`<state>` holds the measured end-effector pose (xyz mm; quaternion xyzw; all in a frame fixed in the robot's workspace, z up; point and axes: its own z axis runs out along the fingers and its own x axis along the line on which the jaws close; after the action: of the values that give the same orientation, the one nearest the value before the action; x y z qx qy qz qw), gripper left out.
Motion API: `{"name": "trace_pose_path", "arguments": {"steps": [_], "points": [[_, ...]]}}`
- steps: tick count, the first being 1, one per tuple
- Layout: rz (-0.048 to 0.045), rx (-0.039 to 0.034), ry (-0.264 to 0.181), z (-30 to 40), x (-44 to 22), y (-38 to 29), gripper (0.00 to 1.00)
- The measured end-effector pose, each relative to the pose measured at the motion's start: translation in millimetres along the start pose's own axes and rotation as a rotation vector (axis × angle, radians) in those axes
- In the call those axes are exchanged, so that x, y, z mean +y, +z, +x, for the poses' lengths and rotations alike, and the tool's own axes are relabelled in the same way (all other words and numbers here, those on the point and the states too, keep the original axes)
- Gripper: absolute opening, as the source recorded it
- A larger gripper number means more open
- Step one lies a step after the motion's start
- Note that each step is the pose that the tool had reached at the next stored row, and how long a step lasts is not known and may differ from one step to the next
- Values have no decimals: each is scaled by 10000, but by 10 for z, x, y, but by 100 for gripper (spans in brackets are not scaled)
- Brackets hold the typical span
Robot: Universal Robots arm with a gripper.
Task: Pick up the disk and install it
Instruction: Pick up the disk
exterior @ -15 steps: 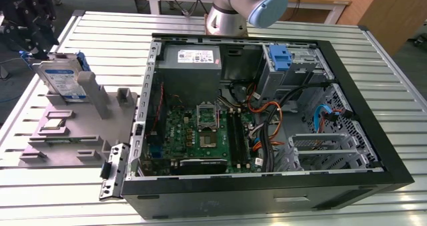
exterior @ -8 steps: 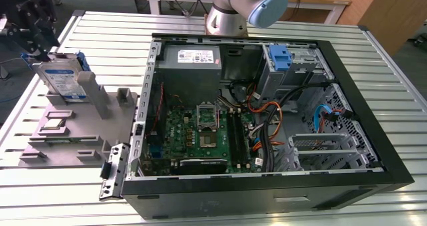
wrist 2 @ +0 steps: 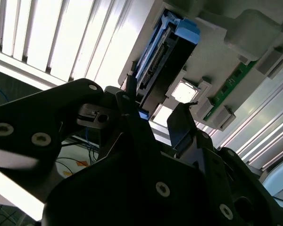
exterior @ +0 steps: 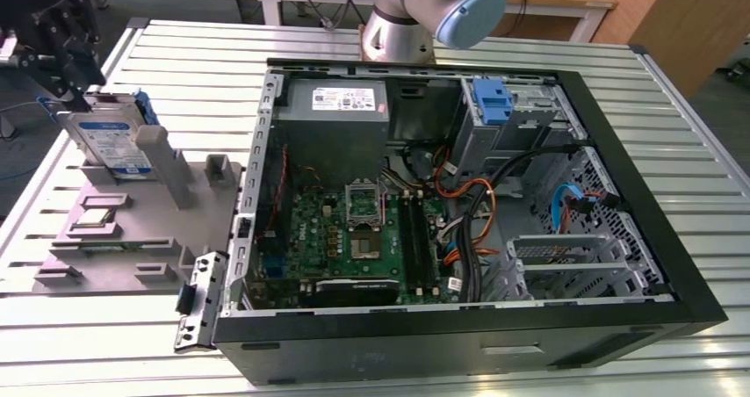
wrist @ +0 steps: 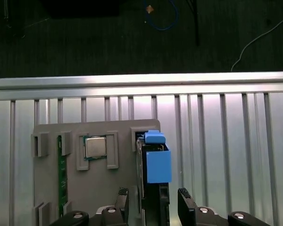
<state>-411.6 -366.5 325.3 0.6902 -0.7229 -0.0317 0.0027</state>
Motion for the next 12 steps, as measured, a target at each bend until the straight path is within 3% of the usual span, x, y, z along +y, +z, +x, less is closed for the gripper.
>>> {"name": "trace_pose_path", "arguments": {"steps": [5, 12], "points": [[14, 7, -158, 1, 4, 58, 53], [142, -23, -417, 4, 14, 115, 53]]}}
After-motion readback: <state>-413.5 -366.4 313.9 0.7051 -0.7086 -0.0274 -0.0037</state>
